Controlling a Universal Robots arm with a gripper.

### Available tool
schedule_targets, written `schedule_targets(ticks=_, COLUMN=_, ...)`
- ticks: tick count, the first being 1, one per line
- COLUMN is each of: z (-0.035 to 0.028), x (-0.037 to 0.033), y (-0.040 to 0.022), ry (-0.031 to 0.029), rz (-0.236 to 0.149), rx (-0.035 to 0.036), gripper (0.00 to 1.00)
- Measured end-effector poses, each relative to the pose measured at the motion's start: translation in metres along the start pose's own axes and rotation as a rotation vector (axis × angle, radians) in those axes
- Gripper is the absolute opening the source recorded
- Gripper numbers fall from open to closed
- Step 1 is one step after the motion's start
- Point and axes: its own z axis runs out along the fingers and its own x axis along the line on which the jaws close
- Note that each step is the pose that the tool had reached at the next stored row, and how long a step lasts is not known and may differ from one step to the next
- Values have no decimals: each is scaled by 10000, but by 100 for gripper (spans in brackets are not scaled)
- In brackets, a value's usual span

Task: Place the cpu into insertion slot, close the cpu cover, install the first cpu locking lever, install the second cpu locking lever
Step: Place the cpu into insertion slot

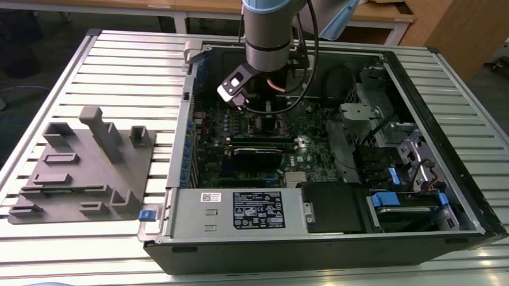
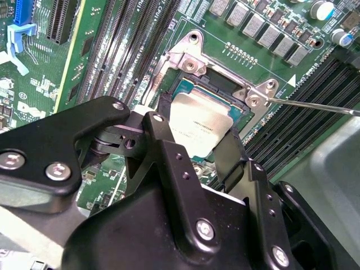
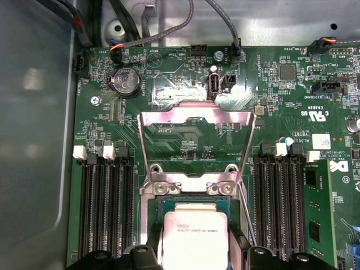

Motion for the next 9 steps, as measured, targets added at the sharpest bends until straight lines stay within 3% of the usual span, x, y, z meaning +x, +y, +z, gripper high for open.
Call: schedule_targets(ticks=9, z=-14, x=-1, y=1, ry=-5, rz=-1, rx=5, gripper=54)
